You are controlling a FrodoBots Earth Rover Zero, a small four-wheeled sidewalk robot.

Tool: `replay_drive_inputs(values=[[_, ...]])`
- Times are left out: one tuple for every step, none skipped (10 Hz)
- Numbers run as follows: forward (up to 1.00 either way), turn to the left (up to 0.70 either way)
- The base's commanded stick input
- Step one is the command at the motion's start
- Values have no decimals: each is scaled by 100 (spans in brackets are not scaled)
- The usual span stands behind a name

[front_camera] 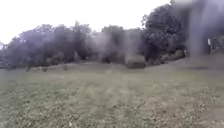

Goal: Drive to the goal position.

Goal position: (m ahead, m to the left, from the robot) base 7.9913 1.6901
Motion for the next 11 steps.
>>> replay_drive_inputs(values=[[45,0],[45,0],[45,0],[45,0],[45,0],[45,0],[45,0],[45,0],[45,0],[45,0],[45,0]])
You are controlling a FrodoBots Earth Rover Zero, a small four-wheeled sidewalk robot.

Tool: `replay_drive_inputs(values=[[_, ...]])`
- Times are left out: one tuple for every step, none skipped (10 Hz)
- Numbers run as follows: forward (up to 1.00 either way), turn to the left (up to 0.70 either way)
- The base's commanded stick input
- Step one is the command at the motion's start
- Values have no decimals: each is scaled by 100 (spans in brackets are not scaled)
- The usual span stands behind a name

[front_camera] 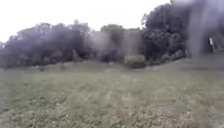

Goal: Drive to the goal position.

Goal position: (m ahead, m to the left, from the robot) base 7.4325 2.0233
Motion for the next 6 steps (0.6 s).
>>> replay_drive_inputs(values=[[45,0],[45,0],[45,0],[45,0],[45,0],[45,0]])
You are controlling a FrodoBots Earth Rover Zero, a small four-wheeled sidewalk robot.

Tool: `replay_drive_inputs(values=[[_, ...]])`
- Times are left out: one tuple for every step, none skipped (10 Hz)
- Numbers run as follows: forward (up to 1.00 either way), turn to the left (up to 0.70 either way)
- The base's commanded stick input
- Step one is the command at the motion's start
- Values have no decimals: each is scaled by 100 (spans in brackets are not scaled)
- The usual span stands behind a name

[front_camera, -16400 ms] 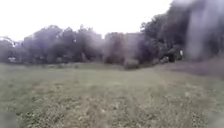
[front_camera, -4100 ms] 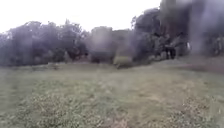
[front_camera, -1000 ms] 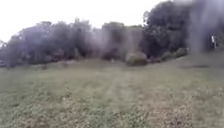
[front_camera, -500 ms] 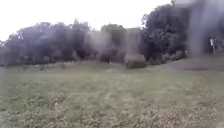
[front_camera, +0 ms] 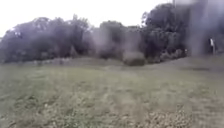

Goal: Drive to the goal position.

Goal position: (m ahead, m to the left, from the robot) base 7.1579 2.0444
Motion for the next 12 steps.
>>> replay_drive_inputs(values=[[45,0],[45,0],[45,0],[45,0],[45,0],[45,0],[45,0],[45,0],[45,0],[45,0],[45,0],[45,0]])
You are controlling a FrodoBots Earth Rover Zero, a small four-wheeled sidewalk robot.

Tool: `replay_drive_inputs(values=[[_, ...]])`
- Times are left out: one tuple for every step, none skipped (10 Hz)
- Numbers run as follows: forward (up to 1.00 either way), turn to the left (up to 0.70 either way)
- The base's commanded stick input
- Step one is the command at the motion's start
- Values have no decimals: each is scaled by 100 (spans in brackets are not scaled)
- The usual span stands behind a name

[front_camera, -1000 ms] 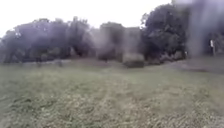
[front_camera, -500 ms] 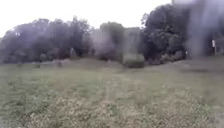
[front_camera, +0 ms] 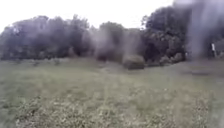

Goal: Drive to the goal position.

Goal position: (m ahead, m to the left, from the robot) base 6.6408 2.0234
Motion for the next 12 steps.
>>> replay_drive_inputs(values=[[45,0],[45,0],[45,0],[45,0],[45,0],[45,0],[45,0],[45,0],[45,0],[45,0],[45,0],[45,0]])
